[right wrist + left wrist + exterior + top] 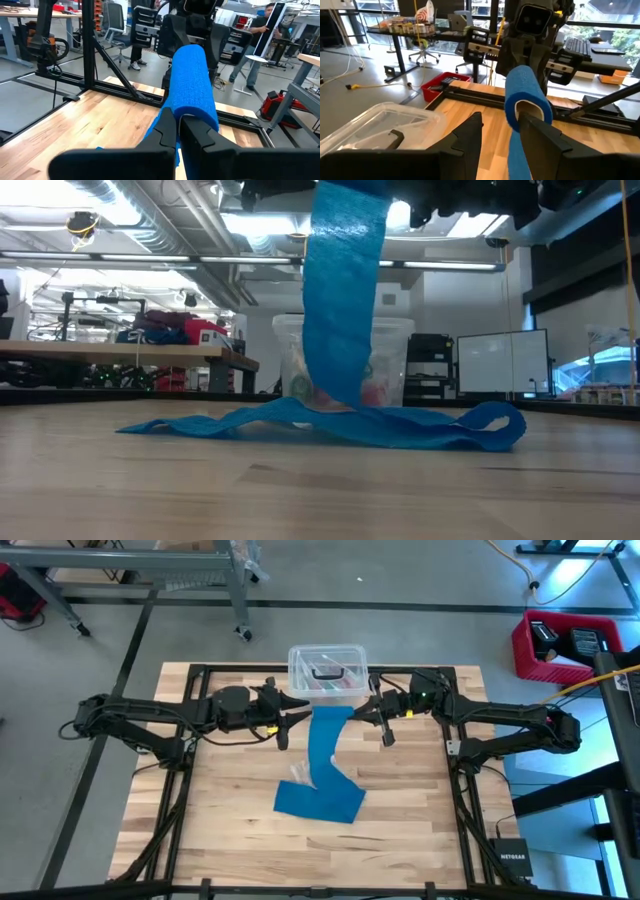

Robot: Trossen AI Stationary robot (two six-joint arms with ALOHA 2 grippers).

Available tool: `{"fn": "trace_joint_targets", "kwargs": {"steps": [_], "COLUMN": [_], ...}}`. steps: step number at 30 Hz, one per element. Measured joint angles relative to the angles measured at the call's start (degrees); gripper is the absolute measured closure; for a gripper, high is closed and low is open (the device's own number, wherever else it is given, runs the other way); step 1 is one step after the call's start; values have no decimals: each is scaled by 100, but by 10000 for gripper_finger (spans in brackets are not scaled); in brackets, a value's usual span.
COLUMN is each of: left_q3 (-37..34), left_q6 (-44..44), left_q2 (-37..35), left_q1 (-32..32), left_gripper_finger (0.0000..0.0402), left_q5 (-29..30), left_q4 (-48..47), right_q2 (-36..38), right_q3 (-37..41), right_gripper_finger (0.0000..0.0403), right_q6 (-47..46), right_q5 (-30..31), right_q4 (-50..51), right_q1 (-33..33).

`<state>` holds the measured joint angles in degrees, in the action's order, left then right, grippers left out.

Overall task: Roll bandage
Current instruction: Roll the blue bandage

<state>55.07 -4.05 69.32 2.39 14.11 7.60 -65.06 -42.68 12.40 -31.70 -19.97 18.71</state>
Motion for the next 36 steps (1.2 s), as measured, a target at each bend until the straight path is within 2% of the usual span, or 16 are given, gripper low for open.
{"fn": "trace_joint_targets", "kwargs": {"steps": [19,22,24,28,29,33,36], "left_q3": [-2,-2,-2,-2,-2,-2,-2], "left_q6": [167,291,469,827,915,1222,1382], "left_q2": [270,270,271,277,275,220,91], "left_q1": [-61,-55,-58,-63,-63,-59,-62], "left_gripper_finger": [279,282,301,379,388,394,396], "left_q5": [-18,-209,-312,-443,-444,-245,-239], "left_q4": [411,442,450,487,492,539,523], "right_q2": [-56,-68,-74,-76,-78,-48,173], "right_q3": [2,2,2,2,2,1,-200], "right_gripper_finger": [396,395,388,362,354,318,284], "right_q6": [136,135,73,-13,-46,-508,-721], "right_q5": [-100,-131,-138,-136,-136,134,226], "right_q4": [12,0,-2,-16,-34,-248,342], "right_q1": [1,1,1,1,1,1,1]}}
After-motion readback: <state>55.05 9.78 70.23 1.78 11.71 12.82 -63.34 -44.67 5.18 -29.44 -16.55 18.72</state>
